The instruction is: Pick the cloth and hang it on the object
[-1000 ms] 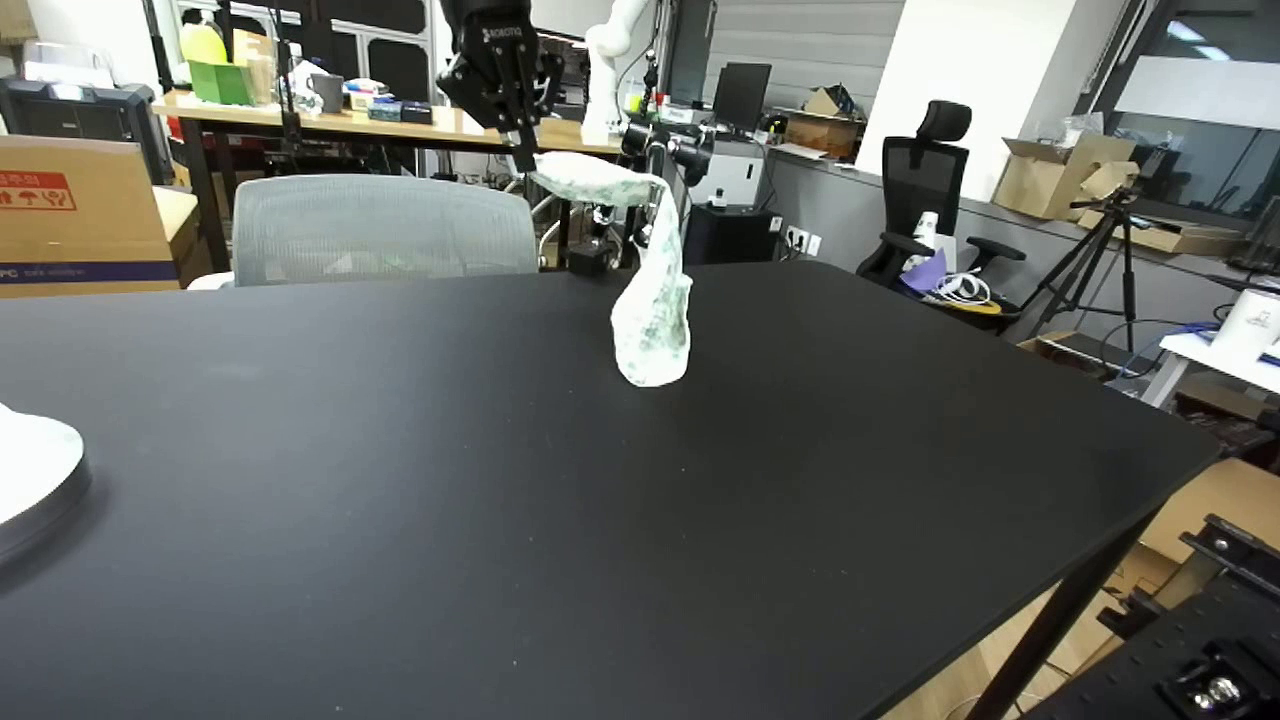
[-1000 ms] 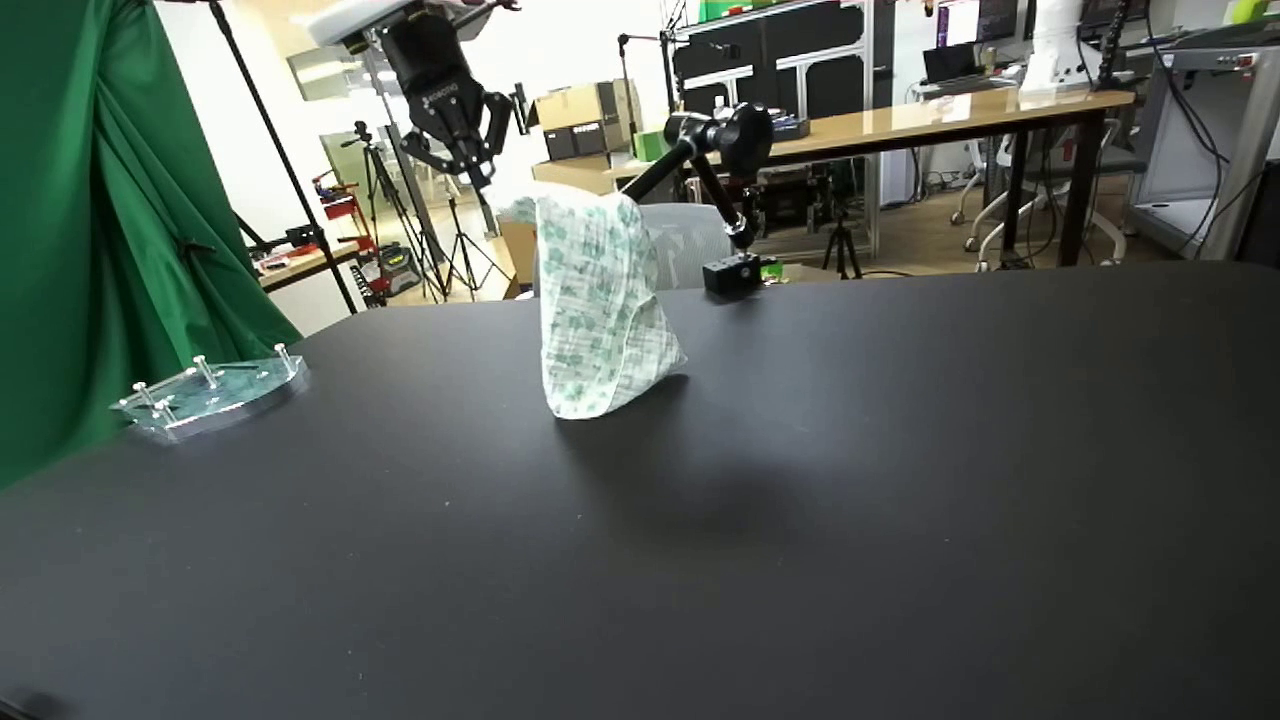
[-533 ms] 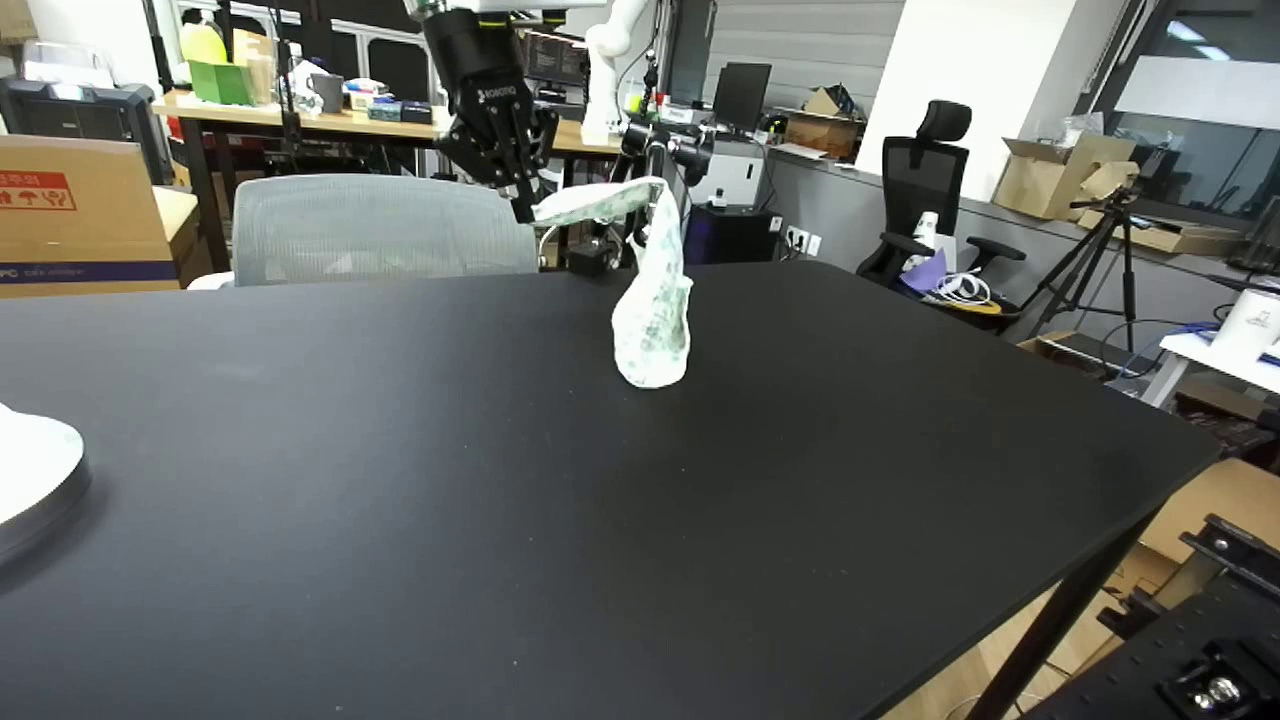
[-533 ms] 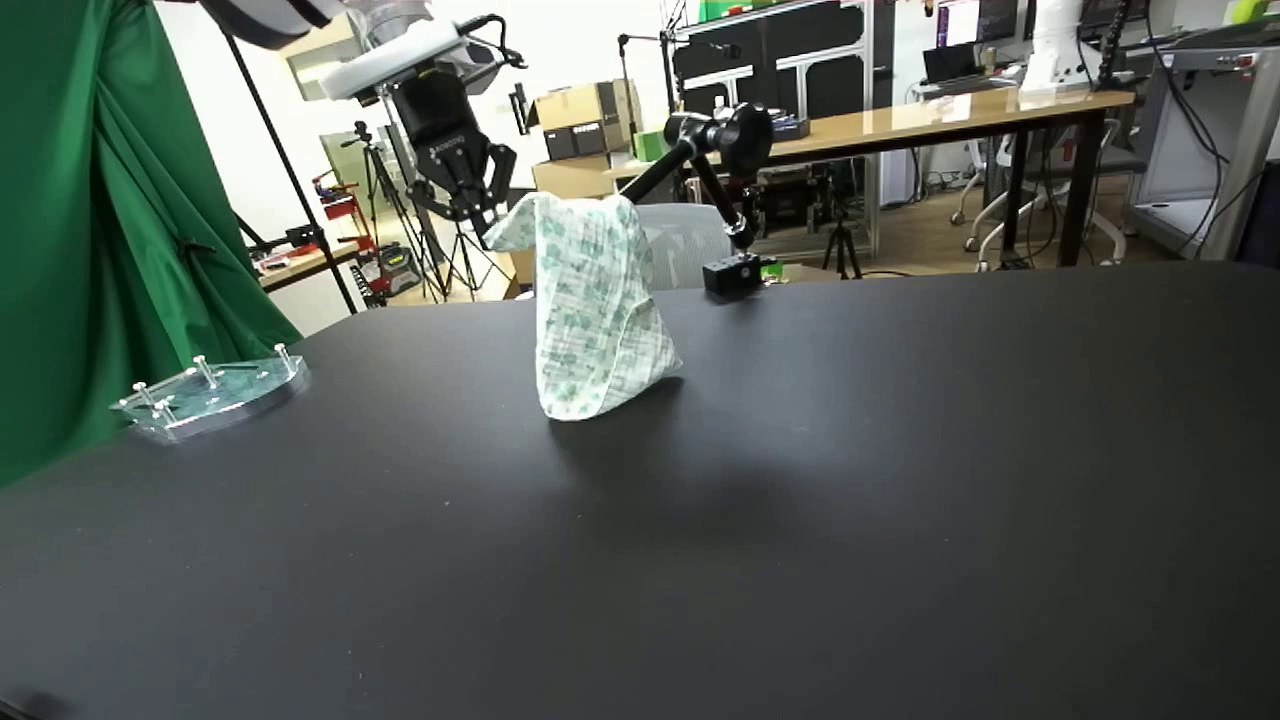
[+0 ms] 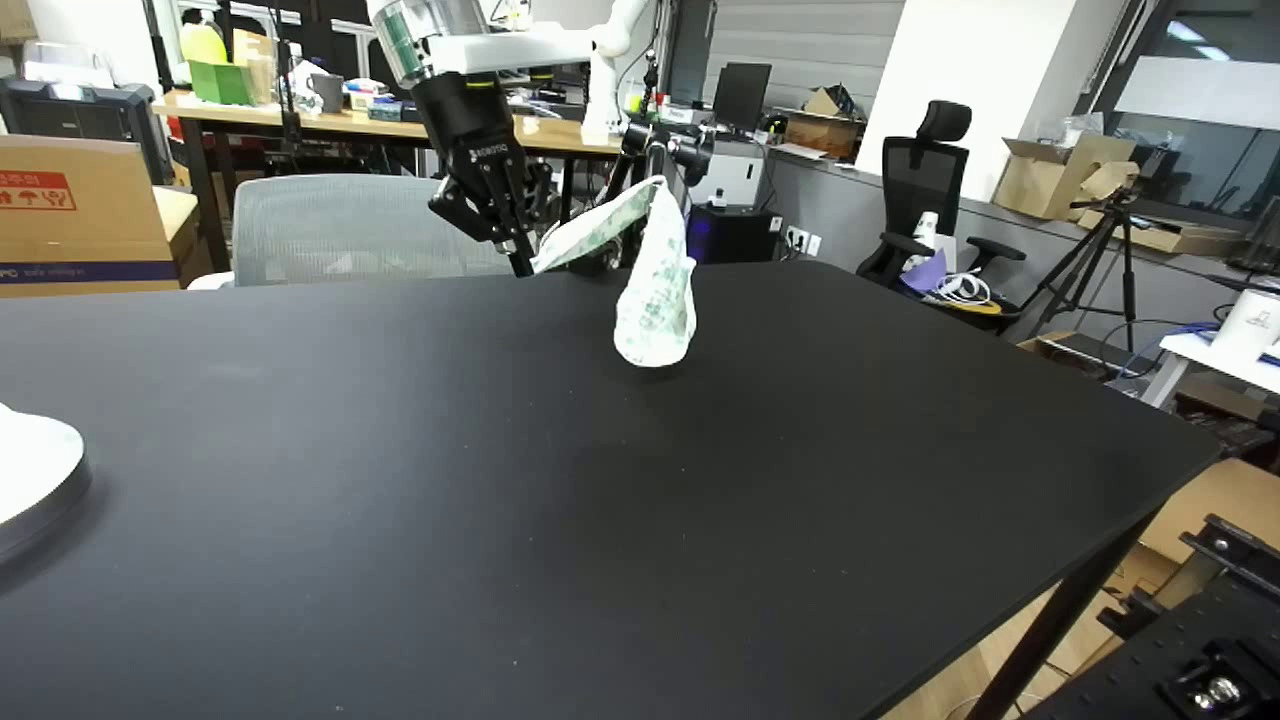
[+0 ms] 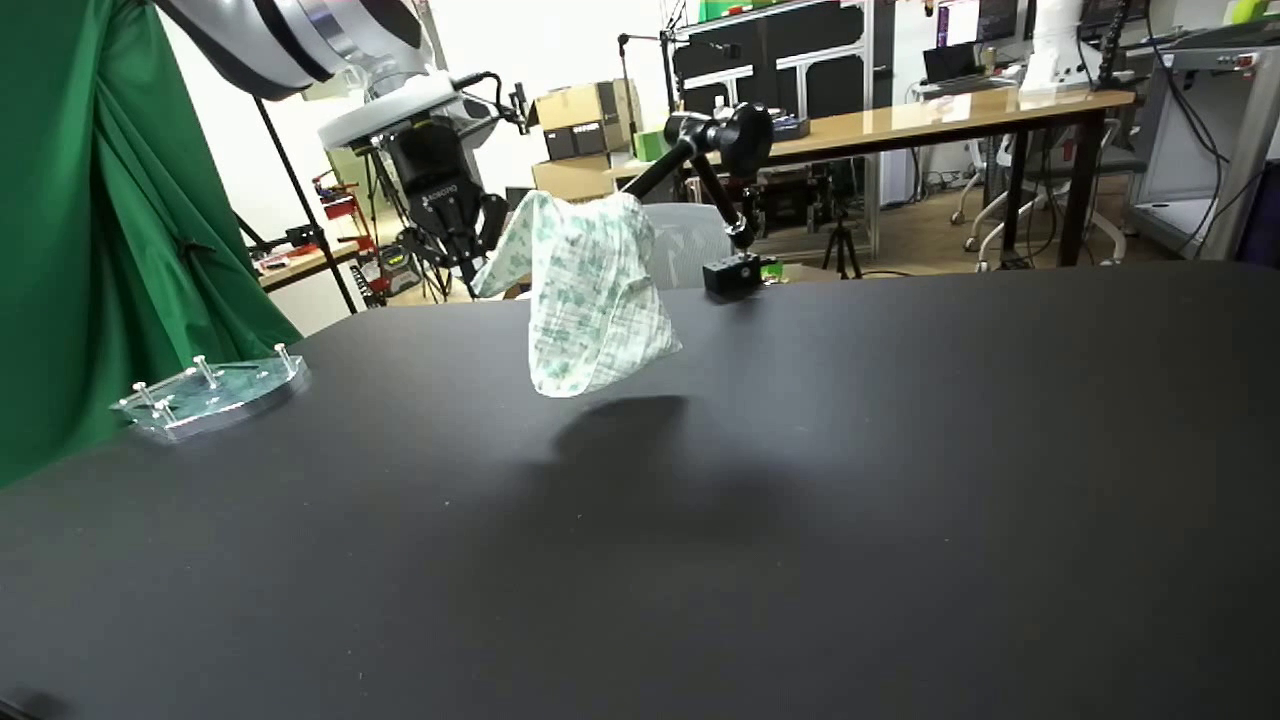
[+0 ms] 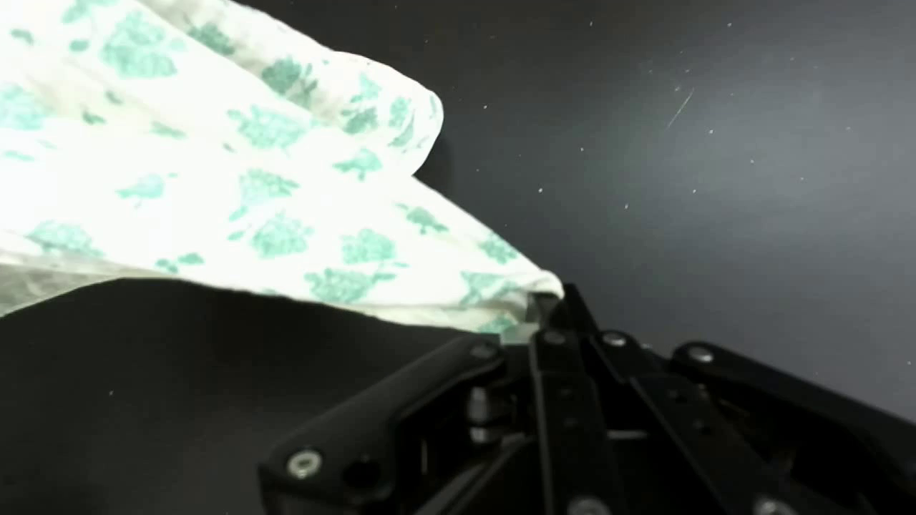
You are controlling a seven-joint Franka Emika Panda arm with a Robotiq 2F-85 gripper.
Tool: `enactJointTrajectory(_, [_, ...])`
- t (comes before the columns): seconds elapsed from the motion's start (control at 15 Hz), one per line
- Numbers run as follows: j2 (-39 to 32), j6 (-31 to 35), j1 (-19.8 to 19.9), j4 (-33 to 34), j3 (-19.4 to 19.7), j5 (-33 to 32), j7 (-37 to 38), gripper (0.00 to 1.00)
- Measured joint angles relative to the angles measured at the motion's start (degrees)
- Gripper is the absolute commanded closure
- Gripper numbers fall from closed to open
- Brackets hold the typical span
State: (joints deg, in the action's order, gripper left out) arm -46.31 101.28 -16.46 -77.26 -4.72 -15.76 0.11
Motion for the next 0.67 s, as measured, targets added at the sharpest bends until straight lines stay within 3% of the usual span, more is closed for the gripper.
enactJointTrajectory(0.33, [-0.6,-0.9,-0.2,-0.2,0.0,0.0,-0.1,1.0])
enactJointTrajectory(0.47, [-0.6,-1.2,-0.2,-0.2,-0.1,0.1,-0.1,0.73])
enactJointTrajectory(0.67, [-0.6,-2.1,-0.3,-0.3,-0.4,0.3,-0.2,0.52])
